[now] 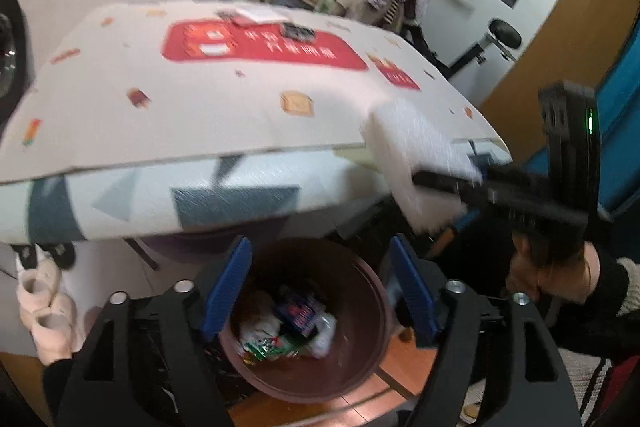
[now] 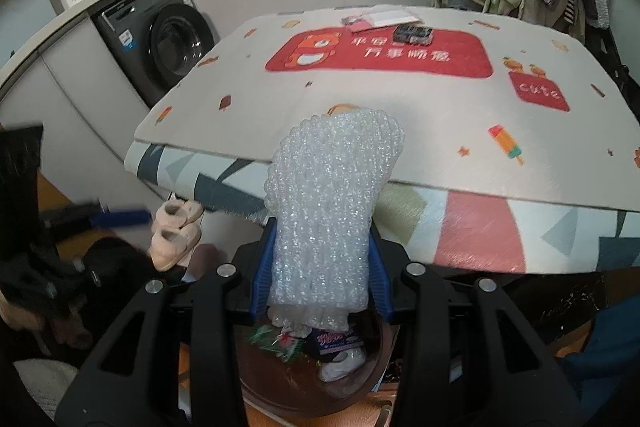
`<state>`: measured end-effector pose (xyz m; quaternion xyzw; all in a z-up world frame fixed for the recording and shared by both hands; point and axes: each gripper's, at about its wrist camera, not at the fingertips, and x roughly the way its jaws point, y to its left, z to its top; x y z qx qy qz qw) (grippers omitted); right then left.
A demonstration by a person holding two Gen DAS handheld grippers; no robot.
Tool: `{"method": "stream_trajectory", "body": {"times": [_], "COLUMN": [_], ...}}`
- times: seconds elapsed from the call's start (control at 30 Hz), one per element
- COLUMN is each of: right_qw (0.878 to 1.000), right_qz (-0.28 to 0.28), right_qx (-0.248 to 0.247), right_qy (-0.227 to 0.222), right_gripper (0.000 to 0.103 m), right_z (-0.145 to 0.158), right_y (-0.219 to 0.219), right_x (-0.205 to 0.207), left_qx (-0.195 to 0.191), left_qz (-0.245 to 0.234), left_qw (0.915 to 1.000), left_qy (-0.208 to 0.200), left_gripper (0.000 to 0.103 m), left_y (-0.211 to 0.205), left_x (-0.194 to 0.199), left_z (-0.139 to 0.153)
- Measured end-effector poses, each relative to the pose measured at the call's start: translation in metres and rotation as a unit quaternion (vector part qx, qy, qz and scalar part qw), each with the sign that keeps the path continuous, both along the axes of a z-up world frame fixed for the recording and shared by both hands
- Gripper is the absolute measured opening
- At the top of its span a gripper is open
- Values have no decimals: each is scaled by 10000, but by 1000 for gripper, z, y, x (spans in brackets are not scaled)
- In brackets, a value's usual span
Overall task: Collect trash
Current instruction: 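Open the right tool to drop the bubble wrap into the bin, then move both open tools back over the table toward the remaining items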
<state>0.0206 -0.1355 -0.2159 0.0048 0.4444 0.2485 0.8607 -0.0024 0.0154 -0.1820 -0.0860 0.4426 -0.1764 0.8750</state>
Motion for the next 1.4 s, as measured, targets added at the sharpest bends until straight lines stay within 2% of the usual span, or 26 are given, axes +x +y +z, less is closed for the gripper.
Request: {"method": "stream_trajectory", "body": {"times": [0.27,0.6,0.63,0.7,0.77,0.9,1.4], "right_qw": [9977,9933,9930,9928,9930,9937,9977], "right_qz": [413,771,783,777,729,609,93], "right_qx": [-303,-570,-578,-603,-628,-617,-270], "right_qy": [433,648,664,684,692,711,620], "right_gripper": [44,49,52,64,80,92,94], "right_z": [-28,-41,-41,-42,-43,-44,-28], "right_y": [25,42,42,43,43,40,15], "right_x": [-13,-18,-18,-18,-17,-15,8], "left_qx": [33,33,32,33,37,46,111], "left_qz": [680,891,890,893,895,902,933], "left_qw": [9973,9957,9957,9957,9957,9957,9953], "left_qy": [-281,-261,-257,-251,-231,-206,-232], "left_gripper": [79,79,79,79,79,79,79], "left_y": [35,49,49,49,48,48,54], "left_x": [3,2,3,3,4,4,10], "left_z": [15,14,13,13,12,10,9]}}
